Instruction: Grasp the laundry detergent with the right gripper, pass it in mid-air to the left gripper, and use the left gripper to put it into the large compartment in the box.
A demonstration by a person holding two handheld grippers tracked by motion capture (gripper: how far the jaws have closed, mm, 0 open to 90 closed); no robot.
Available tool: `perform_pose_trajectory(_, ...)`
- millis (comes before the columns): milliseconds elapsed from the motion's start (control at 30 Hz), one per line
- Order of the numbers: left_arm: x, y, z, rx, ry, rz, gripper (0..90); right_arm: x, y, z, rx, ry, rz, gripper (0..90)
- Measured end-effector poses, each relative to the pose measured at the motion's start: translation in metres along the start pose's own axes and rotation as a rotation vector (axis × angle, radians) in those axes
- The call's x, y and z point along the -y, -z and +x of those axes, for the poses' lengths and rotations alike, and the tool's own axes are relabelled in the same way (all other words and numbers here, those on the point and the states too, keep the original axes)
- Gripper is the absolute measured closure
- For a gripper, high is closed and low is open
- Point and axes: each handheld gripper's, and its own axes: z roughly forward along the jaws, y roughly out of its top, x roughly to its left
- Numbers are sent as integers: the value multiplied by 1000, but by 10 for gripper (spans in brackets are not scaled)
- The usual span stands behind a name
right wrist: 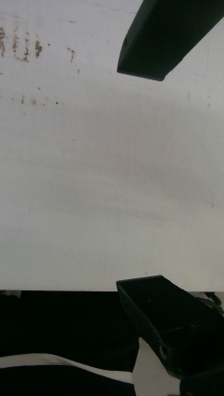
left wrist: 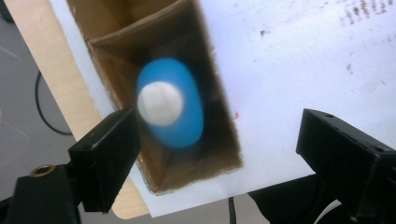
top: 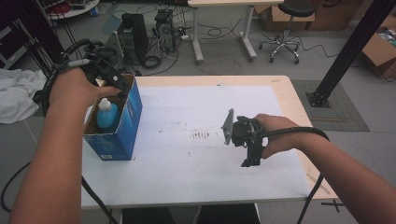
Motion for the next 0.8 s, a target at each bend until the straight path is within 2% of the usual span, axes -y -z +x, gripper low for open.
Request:
perform_pose_trajectory(133,0,6,-8,21,-67,-8,135,0,0,0,-1,-5,-2,0)
perform_pose_trajectory(267,0,10,-12,51,-112,-16,123,1,1,-1,3,-8,-9,0)
perform_pose_trajectory(367,1,13,-16,56,-157,-11,101,2,2,-1,6,-12,-11,0)
perform_pose_trajectory(400,1,13,-16,56,-157,-11,93,2,2,-1,6,-12,-11,0)
perform_pose_trajectory(433,2,15,-21,68,-224,2,84,3,2,-1,6,-12,-11,0)
perform_pose_trajectory(633,4,20,-33,97,-332,0,59,3,3,-2,8,-23,-17,0)
perform_pose_trajectory(800,8,19,-49,110,-453,31,5,3,4,-3,9,-27,-14,0)
